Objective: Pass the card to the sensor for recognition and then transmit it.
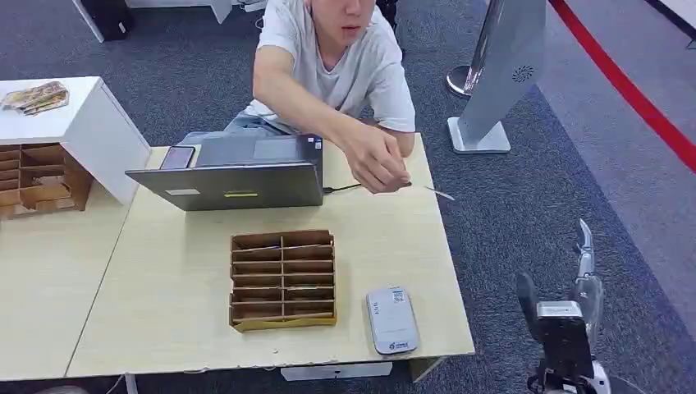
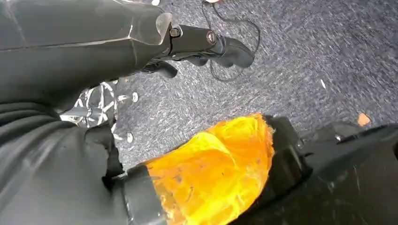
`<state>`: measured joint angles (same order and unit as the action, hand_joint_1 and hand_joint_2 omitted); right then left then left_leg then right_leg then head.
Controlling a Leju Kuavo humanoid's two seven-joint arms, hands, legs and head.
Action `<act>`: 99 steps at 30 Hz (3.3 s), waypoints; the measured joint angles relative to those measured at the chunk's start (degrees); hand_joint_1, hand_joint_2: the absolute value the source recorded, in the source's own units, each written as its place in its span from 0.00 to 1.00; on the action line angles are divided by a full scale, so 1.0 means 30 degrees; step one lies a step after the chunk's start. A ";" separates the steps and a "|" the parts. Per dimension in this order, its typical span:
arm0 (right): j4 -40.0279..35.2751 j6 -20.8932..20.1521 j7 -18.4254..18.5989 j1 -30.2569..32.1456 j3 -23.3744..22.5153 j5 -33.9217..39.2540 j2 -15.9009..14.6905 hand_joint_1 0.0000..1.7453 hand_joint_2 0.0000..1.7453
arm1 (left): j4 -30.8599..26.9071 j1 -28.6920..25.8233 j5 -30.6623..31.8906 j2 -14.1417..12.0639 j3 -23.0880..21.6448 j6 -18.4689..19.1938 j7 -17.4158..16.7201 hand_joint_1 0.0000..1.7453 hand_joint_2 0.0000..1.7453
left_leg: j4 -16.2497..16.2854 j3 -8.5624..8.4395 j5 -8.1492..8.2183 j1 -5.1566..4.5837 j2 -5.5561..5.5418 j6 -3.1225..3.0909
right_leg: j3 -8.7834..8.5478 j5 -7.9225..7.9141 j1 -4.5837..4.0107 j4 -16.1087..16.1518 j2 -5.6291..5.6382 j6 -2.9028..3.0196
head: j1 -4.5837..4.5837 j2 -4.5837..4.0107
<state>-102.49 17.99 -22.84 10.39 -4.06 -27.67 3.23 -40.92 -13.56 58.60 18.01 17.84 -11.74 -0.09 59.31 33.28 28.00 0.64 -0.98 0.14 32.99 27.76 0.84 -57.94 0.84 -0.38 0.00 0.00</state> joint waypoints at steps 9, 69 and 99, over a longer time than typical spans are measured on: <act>-0.1456 0.0022 0.1221 -0.2033 0.3019 -0.3826 -0.0371 0.00 1.00 | 0.2096 0.2675 -0.2089 -0.0306 0.0255 -0.0306 0.0816 0.00 0.00 | -0.0001 0.0002 -0.0082 0.0003 0.0015 0.0003 | 0.0008 -0.0078 -0.0002 -0.0007 0.0018 0.0016 | 0.0007 0.0000; 0.2872 0.1989 0.6374 -1.2337 1.3697 -1.5219 -0.4284 1.00 1.00 | 0.5187 0.7718 -1.0739 -0.1793 -0.7447 -0.0080 -0.1741 0.00 0.00 | 0.0018 0.0102 -0.0201 0.0004 -0.0018 0.0013 | 0.0091 -0.0193 -0.0003 -0.0006 0.0005 -0.0005 | 0.0000 0.0000; 0.2872 0.1990 0.5895 -1.2399 1.3733 -1.4521 -0.4291 1.00 1.00 | 0.5326 0.7804 -1.1140 -0.1902 -0.7709 -0.0029 -0.1712 0.00 0.00 | 0.0017 0.0101 -0.0201 0.0005 -0.0012 0.0013 | 0.0092 -0.0193 -0.0004 -0.0006 0.0005 -0.0004 | 0.0000 0.0000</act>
<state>-93.88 23.96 -5.16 -26.81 37.14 -71.24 -9.64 -24.94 9.86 25.18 12.31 -5.29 -11.82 -5.22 59.36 33.58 27.40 0.65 -1.01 0.18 33.27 27.18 0.83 -57.96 0.85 -0.39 0.00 0.00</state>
